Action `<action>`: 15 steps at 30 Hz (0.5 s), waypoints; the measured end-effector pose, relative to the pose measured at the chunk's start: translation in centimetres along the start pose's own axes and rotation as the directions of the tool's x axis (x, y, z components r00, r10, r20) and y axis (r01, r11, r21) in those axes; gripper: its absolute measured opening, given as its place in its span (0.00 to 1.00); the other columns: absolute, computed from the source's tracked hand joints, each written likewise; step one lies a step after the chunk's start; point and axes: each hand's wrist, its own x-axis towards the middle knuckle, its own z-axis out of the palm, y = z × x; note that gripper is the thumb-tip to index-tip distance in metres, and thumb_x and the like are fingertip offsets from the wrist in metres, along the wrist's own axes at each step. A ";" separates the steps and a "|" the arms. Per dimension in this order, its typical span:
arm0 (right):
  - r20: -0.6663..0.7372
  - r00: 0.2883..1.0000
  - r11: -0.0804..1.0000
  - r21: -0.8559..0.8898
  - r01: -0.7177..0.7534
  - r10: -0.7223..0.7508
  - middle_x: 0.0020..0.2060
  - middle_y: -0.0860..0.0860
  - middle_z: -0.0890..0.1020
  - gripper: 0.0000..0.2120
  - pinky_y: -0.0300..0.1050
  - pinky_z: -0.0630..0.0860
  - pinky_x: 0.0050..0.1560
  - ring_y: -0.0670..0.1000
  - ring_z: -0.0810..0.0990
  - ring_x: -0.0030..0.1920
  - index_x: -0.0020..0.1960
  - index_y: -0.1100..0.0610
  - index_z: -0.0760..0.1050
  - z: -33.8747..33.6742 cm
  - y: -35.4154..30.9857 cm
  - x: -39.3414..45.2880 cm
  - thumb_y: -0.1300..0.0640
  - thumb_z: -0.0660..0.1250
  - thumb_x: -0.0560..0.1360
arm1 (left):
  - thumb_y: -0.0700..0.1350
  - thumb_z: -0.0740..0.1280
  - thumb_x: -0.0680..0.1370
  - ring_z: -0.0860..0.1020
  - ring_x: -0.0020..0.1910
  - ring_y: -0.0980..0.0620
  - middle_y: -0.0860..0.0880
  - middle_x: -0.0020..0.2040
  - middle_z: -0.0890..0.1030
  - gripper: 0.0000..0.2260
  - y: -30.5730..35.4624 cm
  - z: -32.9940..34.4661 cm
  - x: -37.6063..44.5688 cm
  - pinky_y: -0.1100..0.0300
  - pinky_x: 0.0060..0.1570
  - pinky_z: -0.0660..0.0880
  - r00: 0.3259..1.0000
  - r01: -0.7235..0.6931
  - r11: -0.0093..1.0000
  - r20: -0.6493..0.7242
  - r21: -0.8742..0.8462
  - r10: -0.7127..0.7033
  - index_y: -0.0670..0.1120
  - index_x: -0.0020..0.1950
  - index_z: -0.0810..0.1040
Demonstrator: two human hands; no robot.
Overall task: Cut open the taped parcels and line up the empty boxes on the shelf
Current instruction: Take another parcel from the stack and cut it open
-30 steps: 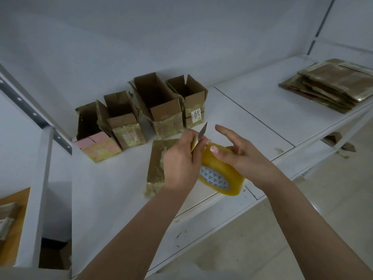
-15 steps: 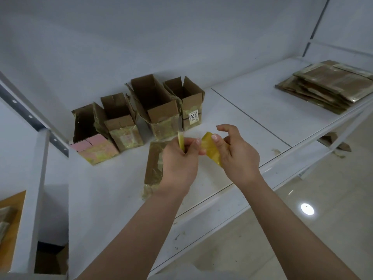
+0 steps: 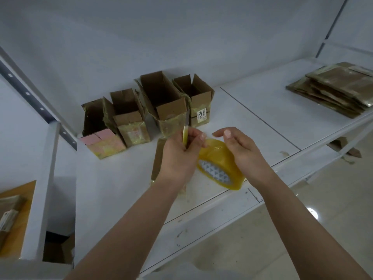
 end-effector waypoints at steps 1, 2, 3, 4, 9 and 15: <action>0.112 0.994 0.997 0.076 -0.024 0.016 0.46 0.49 0.83 0.10 0.38 0.78 0.44 0.42 0.82 0.43 0.56 0.51 0.77 -0.4 -0.2 -0.2 0.51 0.59 0.82 | 0.43 0.67 0.79 0.78 0.36 0.62 0.53 0.37 0.82 0.08 0.0 -0.2 0.3 0.69 0.39 0.73 1.000 0.002 1.000 0.007 0.012 -0.002 0.52 0.41 0.76; 0.208 0.978 0.992 0.117 -0.043 0.018 0.46 0.52 0.84 0.08 0.37 0.79 0.42 0.44 0.83 0.42 0.57 0.51 0.77 -0.7 -0.3 -0.5 0.54 0.62 0.81 | 0.44 0.67 0.80 0.77 0.35 0.60 0.53 0.37 0.82 0.08 0.0 -0.3 0.6 0.65 0.40 0.73 1.000 0.005 1.000 0.010 0.022 -0.005 0.52 0.41 0.76; 0.265 0.964 0.990 0.132 -0.049 0.013 0.47 0.53 0.84 0.09 0.38 0.80 0.43 0.46 0.84 0.44 0.58 0.50 0.77 -0.9 -0.2 -0.7 0.53 0.65 0.79 | 0.44 0.66 0.80 0.76 0.34 0.58 0.53 0.38 0.82 0.08 -0.1 -0.5 0.9 0.61 0.41 0.73 1.000 0.006 1.000 0.007 0.021 -0.006 0.52 0.41 0.75; 0.291 0.957 0.988 0.143 -0.048 0.005 0.48 0.53 0.85 0.12 0.40 0.82 0.45 0.49 0.84 0.47 0.60 0.49 0.77 -1.1 -0.1 -0.8 0.51 0.66 0.76 | 0.44 0.66 0.80 0.75 0.33 0.57 0.52 0.37 0.82 0.08 -0.2 -0.6 1.0 0.58 0.42 0.72 1.000 0.003 1.000 0.001 0.008 -0.003 0.52 0.41 0.75; 0.227 0.974 0.988 0.156 -0.018 -0.019 0.48 0.51 0.84 0.14 0.40 0.82 0.45 0.50 0.84 0.48 0.59 0.45 0.78 -1.1 0.3 -0.8 0.45 0.66 0.74 | 0.41 0.65 0.80 0.76 0.34 0.59 0.53 0.36 0.80 0.09 -0.4 -0.6 0.3 0.63 0.42 0.73 0.996 -0.090 0.996 -0.026 0.008 0.090 0.52 0.42 0.74; 0.143 0.990 1.000 0.023 0.007 -0.011 0.46 0.48 0.83 0.08 0.46 0.83 0.49 0.52 0.83 0.49 0.54 0.48 0.78 -0.7 1.1 0.3 0.47 0.66 0.79 | 0.41 0.66 0.80 0.77 0.35 0.63 0.54 0.35 0.80 0.07 0.6 0.2 -0.5 0.71 0.42 0.72 0.995 -0.083 0.996 -0.062 -0.010 0.082 0.50 0.43 0.75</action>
